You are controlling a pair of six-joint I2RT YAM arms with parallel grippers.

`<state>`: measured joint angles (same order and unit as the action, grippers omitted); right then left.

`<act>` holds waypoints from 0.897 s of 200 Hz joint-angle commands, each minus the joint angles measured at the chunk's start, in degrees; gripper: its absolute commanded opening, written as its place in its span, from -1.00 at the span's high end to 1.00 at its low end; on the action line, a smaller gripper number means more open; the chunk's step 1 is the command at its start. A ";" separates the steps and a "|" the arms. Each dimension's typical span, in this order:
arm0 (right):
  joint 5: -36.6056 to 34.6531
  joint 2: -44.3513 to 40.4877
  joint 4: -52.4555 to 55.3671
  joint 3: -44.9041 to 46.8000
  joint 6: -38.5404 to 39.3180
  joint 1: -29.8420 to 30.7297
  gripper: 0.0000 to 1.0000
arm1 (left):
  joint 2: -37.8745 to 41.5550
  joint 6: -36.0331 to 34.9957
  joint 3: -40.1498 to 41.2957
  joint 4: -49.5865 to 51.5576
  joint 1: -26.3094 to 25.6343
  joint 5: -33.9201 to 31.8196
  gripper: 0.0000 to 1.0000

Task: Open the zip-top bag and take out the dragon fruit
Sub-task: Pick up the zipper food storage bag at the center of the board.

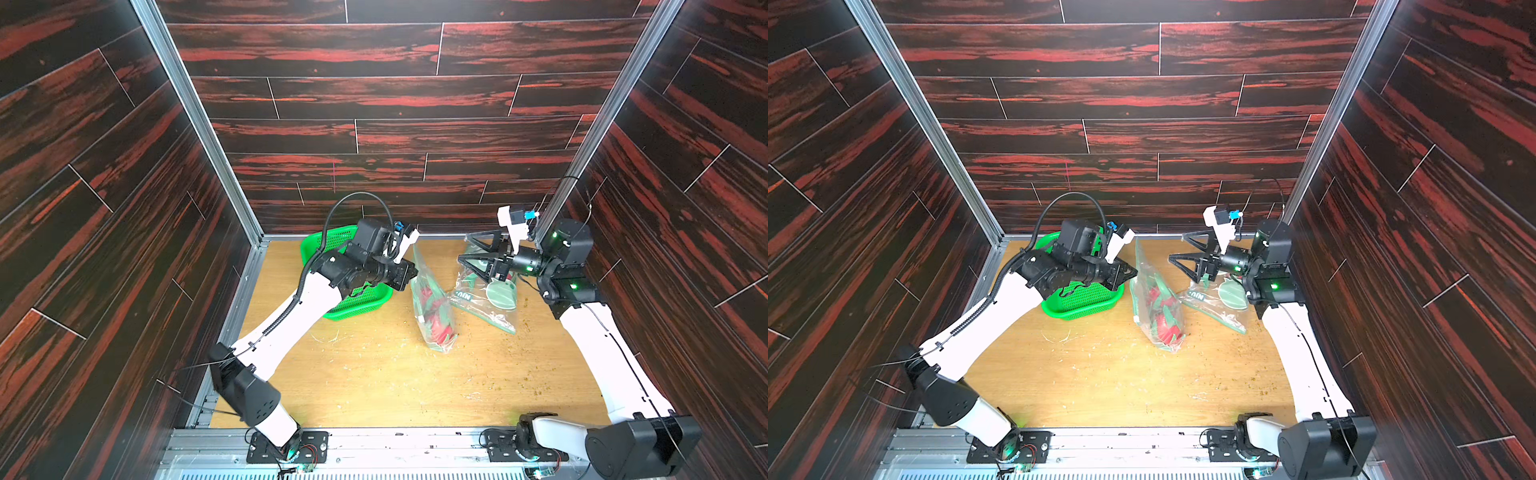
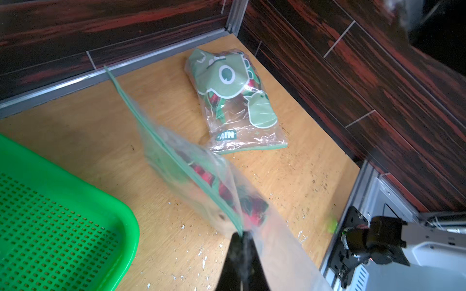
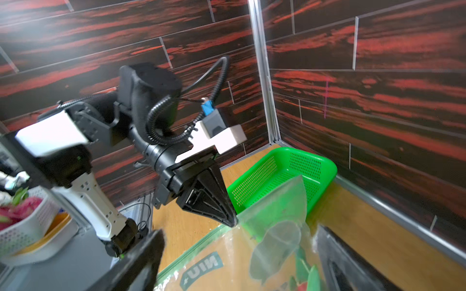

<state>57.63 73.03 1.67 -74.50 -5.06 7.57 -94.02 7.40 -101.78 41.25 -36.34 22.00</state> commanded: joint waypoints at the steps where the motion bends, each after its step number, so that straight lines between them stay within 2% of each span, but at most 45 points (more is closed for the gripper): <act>1: 5.51 2.68 0.46 -2.01 6.05 -0.68 -0.94 | -1.39 -5.27 -7.49 6.35 0.13 4.02 1.00; 33: 11.68 5.97 -3.15 -3.02 7.77 -2.33 -0.94 | -5.73 -9.84 -18.71 14.80 0.13 6.65 1.00; 109: 17.15 12.53 -5.16 -6.10 11.56 -3.18 -0.92 | -17.59 -20.31 -44.82 33.42 0.13 11.14 1.00; 140: 16.91 13.31 -1.42 -6.46 17.40 -3.15 -0.92 | -18.17 -24.35 -44.71 36.02 0.13 10.44 1.00; 179: 18.72 16.92 4.93 -9.67 24.22 -3.08 -0.92 | -16.54 -29.17 -38.84 37.15 0.13 10.21 1.00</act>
<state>73.91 87.33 1.67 -81.87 13.41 4.45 -113.45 -16.45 -142.87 77.76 -36.23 29.47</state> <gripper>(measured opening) 0.960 0.054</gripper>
